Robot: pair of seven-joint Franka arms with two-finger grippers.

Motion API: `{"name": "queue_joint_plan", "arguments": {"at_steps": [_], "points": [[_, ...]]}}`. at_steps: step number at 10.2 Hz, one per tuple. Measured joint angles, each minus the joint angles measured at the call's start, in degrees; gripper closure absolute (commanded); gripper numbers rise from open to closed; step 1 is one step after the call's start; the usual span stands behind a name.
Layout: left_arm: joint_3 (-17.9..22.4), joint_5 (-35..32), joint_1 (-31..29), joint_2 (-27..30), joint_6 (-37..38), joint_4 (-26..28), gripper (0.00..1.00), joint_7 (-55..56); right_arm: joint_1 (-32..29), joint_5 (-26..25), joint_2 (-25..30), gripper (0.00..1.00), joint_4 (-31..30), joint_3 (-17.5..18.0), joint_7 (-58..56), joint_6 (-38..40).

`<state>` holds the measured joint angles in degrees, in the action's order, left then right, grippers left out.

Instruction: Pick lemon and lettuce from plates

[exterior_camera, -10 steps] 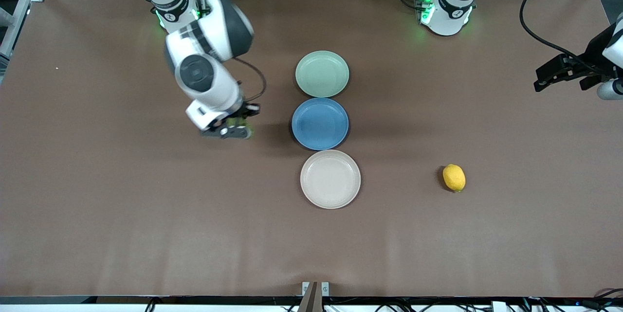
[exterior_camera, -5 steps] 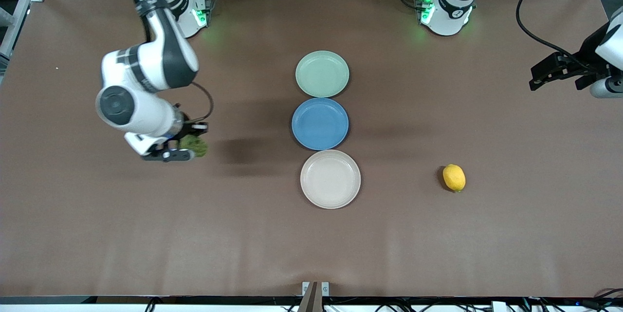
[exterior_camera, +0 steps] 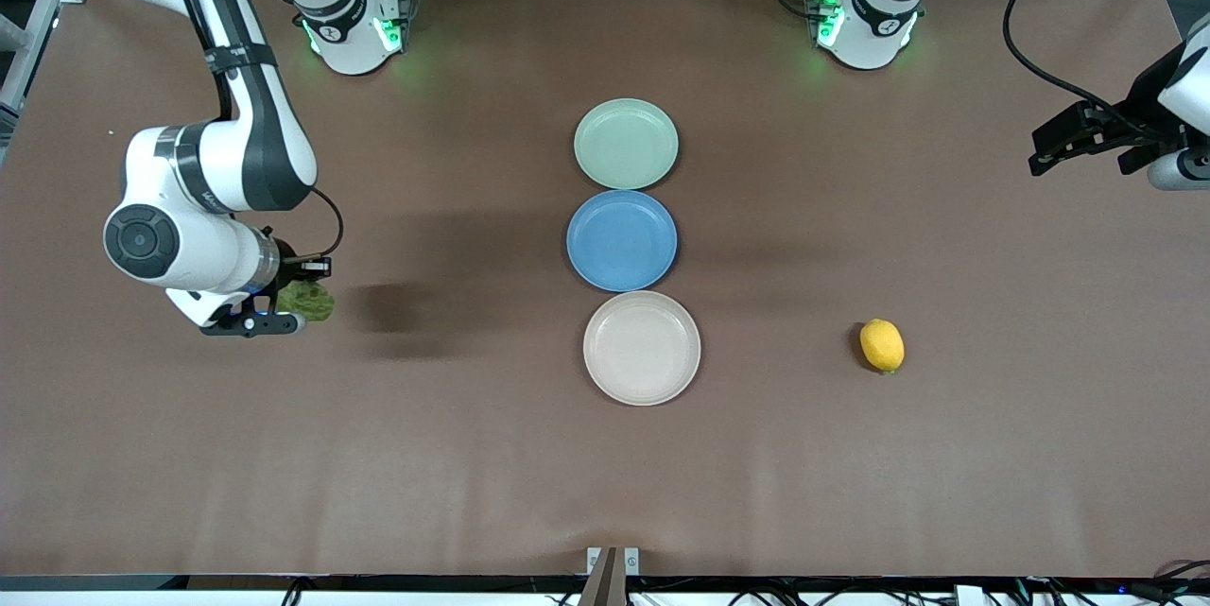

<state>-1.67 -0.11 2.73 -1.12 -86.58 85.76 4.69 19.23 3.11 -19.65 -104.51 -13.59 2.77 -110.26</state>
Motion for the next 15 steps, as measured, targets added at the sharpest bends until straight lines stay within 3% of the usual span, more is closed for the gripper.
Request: {"name": "queue_joint_plan", "arguments": {"at_steps": [4, 11, 15], "points": [[-0.04, 0.00, -0.08, 0.00, 0.00, 0.13, 0.00, 0.00, -0.61, -0.05, 0.52, 1.00, -5.19, 0.00, -2.13, -5.46], [-0.01, 0.00, -1.06, 0.32, 0.00, 0.14, 0.00, 0.00, -0.92, -0.21, 10.78, 1.00, -23.64, -0.09, -5.60, -18.47], [0.05, 0.00, -1.19, 0.36, 0.00, 0.15, 0.00, 0.00, -5.56, -1.04, 12.83, 1.00, -30.34, -0.22, -11.33, -25.15]]}}
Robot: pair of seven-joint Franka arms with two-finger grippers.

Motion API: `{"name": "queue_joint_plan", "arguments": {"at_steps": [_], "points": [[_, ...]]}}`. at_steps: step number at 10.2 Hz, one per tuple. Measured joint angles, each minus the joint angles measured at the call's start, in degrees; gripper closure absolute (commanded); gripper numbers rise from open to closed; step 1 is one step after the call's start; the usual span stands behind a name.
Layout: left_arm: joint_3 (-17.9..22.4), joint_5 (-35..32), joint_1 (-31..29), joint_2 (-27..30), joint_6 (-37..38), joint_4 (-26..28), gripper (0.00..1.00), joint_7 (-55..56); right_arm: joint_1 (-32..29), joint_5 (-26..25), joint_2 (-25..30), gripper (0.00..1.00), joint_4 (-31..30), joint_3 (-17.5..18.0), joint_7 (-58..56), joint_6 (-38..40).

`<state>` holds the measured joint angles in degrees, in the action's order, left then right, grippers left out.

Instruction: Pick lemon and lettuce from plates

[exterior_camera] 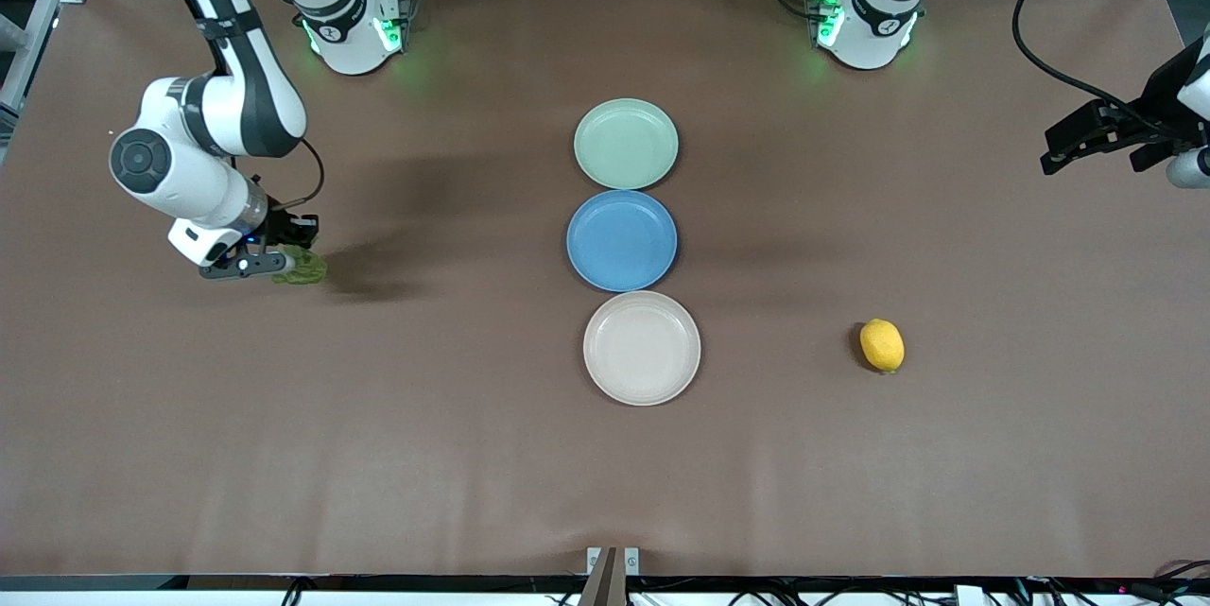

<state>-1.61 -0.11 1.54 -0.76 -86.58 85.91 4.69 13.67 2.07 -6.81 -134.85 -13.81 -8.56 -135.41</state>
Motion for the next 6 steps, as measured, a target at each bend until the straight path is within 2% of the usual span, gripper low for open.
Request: {"name": "queue_joint_plan", "arguments": {"at_steps": [3, 6], "points": [[0.02, 0.00, -0.05, 0.00, 0.00, 0.00, 0.00, 0.00, -0.52, -0.15, -0.09, 1.00, -1.82, 0.08, -0.44, -2.28], [0.03, 0.00, -0.09, 0.00, 0.00, 0.00, 0.00, 0.00, -0.67, -0.18, -2.45, 1.00, -4.35, 0.06, -0.44, -8.24]]}}
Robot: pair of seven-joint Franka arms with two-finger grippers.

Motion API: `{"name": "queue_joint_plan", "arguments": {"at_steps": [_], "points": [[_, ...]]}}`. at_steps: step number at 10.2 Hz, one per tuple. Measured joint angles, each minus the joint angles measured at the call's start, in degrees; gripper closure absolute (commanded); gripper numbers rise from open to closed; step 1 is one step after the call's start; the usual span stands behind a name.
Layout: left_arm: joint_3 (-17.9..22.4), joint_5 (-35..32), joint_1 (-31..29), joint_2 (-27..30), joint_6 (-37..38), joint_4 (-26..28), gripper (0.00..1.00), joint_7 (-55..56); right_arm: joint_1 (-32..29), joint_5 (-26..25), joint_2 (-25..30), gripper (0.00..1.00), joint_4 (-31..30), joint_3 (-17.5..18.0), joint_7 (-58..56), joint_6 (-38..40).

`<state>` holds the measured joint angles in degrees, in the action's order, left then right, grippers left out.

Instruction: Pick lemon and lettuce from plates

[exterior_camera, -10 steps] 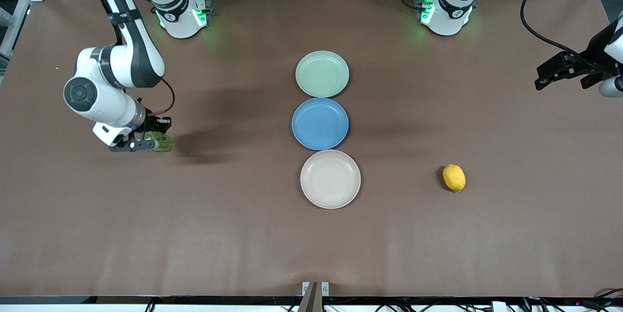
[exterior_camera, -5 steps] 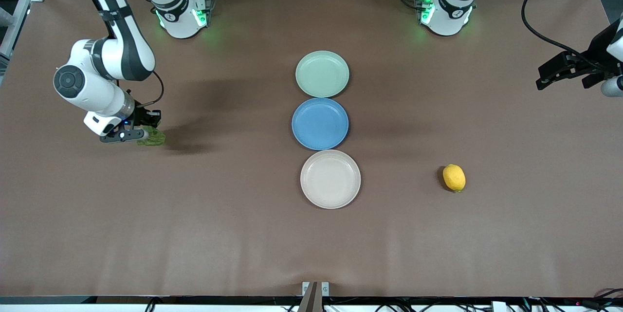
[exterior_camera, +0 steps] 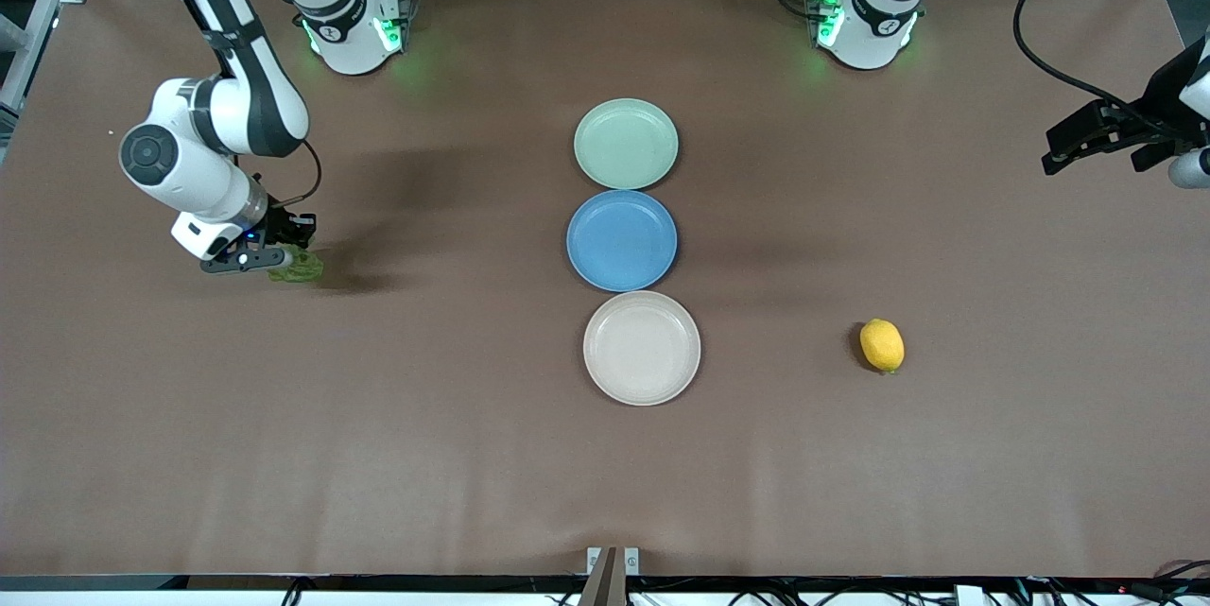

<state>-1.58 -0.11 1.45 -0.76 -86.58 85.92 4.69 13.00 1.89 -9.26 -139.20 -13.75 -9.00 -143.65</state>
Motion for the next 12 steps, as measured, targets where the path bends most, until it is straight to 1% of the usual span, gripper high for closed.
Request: {"name": "queue_joint_plan", "arguments": {"at_steps": [3, 4, 5, 9, 10, 12], "points": [[0.07, 0.00, -0.22, 0.00, 0.00, 0.00, 0.00, 0.00, -0.67, 0.00, -2.90, 1.00, -0.06, -0.01, 0.00, -2.97], [0.07, 0.00, -0.22, 0.00, 0.00, 0.01, 0.00, 0.00, -0.82, 0.00, -3.75, 0.58, -0.06, -0.01, 0.00, -3.92], [0.06, 0.00, -0.22, 0.00, 0.00, 0.01, 0.00, 0.00, -0.88, 0.00, -4.38, 0.01, -0.01, -0.01, 0.00, -4.37], [0.06, 0.00, -0.22, 0.00, 0.00, 0.03, 0.00, 0.00, -0.93, 0.00, -4.61, 0.00, 0.84, -0.01, 0.04, -4.14], [0.04, 0.00, -0.22, 0.00, 0.00, 0.05, 0.00, 0.00, -0.95, 0.00, -4.52, 0.00, 1.77, -0.01, 0.05, -2.82], [0.03, 0.00, -0.22, 0.00, 0.00, 0.07, 0.00, 0.00, -1.02, 0.02, -3.79, 0.00, 4.74, -0.02, 0.07, 3.14]]}}
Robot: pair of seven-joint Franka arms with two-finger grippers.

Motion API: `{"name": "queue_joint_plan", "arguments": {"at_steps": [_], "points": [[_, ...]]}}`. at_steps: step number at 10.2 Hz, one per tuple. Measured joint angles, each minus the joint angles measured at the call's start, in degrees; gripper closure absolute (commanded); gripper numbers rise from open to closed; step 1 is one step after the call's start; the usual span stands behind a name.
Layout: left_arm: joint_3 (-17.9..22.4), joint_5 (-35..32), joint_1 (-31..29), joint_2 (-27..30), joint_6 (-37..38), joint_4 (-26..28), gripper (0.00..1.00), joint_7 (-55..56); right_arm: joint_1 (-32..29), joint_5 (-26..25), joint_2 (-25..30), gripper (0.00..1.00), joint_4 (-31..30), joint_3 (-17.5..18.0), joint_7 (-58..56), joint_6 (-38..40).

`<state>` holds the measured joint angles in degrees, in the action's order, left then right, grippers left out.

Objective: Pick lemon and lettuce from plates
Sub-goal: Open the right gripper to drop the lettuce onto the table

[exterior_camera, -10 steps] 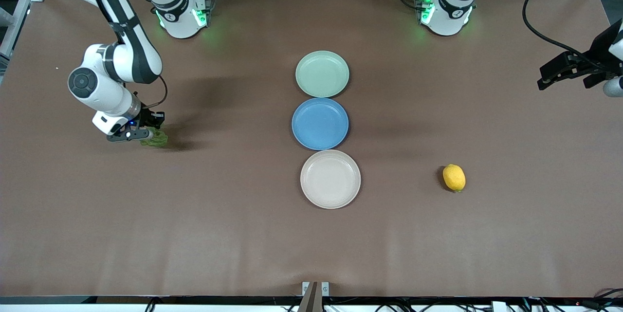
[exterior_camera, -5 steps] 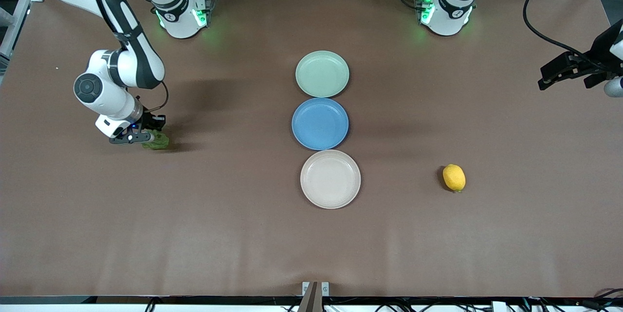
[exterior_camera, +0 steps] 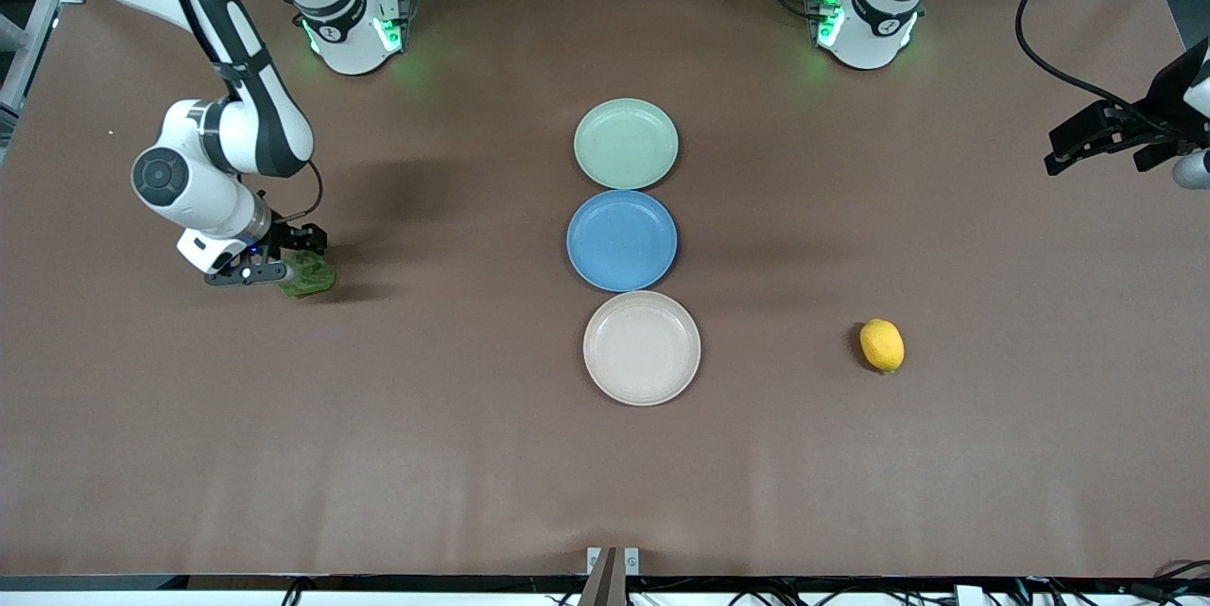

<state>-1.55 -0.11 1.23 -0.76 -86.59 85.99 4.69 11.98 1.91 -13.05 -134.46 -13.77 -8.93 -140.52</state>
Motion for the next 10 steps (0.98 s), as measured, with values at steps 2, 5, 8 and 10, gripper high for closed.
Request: {"name": "queue_joint_plan", "arguments": {"at_steps": [2, 5, 8, 10], "points": [[0.00, 0.00, 0.00, 0.00, 0.00, 0.01, 0.00, 0.00, -0.20, 0.02, 1.59, 0.00, 3.67, -0.04, 0.03, 7.33], [0.01, 0.00, 0.00, 0.00, 0.00, 0.01, 0.00, 0.00, -1.19, 0.05, 3.41, 0.00, 11.45, -0.13, 0.04, 20.42], [0.01, 0.00, 0.00, 0.00, 0.00, 0.08, 0.00, 0.00, -2.23, 0.06, 5.96, 0.00, 15.39, -0.31, 0.05, 26.46], [0.01, 0.00, 0.00, -0.01, 0.00, 0.21, 0.00, 0.00, -2.93, 0.06, 6.76, 0.00, 19.52, -0.41, 0.05, 32.15]]}}
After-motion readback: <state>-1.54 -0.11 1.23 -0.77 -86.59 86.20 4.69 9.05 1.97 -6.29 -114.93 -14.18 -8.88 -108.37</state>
